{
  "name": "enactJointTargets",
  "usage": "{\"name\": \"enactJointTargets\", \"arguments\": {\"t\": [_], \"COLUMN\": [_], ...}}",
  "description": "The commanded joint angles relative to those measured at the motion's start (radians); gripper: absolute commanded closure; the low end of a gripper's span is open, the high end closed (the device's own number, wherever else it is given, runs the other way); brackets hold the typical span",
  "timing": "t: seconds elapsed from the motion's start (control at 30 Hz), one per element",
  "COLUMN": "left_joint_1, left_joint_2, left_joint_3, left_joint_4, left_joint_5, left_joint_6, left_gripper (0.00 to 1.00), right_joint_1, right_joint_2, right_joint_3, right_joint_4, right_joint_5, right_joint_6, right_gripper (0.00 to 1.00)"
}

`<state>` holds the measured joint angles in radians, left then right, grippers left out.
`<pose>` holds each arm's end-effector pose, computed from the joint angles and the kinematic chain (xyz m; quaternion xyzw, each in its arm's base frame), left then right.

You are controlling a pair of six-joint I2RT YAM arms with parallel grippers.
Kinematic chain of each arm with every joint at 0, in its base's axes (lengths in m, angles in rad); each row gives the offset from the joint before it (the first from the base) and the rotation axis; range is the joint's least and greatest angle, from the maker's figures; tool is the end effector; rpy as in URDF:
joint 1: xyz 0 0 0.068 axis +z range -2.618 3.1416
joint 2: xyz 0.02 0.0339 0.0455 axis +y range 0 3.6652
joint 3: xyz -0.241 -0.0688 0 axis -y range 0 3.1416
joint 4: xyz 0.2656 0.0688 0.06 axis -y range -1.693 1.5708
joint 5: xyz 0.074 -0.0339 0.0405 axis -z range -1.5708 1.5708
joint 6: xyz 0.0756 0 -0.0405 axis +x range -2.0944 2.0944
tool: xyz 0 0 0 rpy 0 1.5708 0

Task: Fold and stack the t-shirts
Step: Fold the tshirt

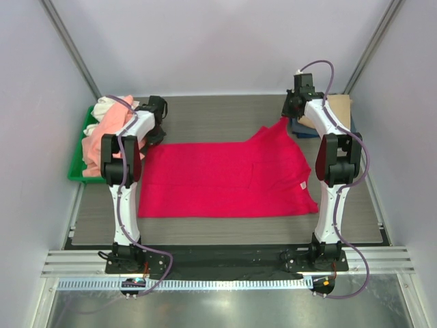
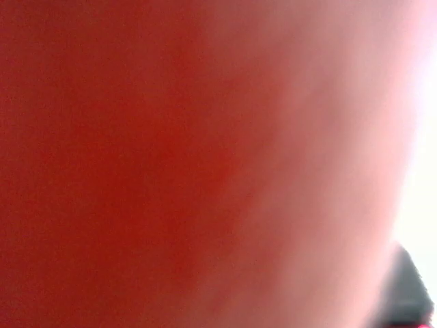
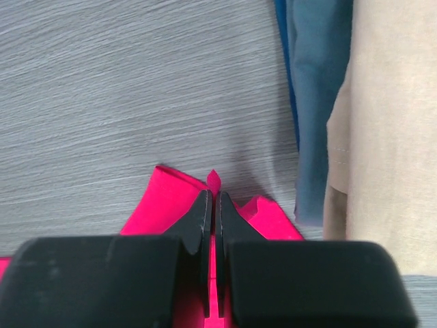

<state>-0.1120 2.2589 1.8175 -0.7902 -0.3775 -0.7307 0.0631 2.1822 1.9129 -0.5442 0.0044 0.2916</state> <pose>0.4869 -0.0267 0.1044 -0.3249 0.9125 0.1010 0.2269 0.5321 0.0333 0.1893 0.1067 0.9230 0.0632 0.3642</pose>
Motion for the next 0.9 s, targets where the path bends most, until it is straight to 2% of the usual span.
{"name": "enactJointTargets", "arguments": {"t": [0.0,0.07,0.27,0.57,0.77,0.87], "left_joint_1": [-0.011,-0.015,-0.037,-0.046,-0.052,-0.052], "left_joint_2": [-0.050,-0.067,-0.119,-0.214,-0.298,-0.360], "left_joint_3": [-0.018,-0.015,-0.011,-0.021,-0.099,-0.179], "left_joint_4": [-0.035,-0.058,-0.107,-0.152,-0.139,-0.126], "left_joint_5": [0.009,0.005,-0.012,-0.057,-0.060,-0.063], "left_joint_6": [-0.035,-0.045,-0.067,-0.076,-0.081,-0.087], "left_gripper": [0.94,0.98,1.00,1.00,1.00,1.00], "right_joint_1": [-0.003,-0.003,0.000,0.001,0.006,0.004], "right_joint_2": [-0.028,-0.039,-0.107,-0.222,-0.318,-0.393], "right_joint_3": [0.020,0.028,0.031,-0.122,-0.215,-0.332], "right_joint_4": [0.029,0.027,0.010,0.010,0.010,0.010], "right_joint_5": [-0.043,-0.063,-0.090,-0.118,-0.116,-0.090], "right_joint_6": [0.011,0.014,0.018,0.029,0.040,0.063], "right_gripper": [0.99,0.99,0.99,0.99,0.99,0.99]}}
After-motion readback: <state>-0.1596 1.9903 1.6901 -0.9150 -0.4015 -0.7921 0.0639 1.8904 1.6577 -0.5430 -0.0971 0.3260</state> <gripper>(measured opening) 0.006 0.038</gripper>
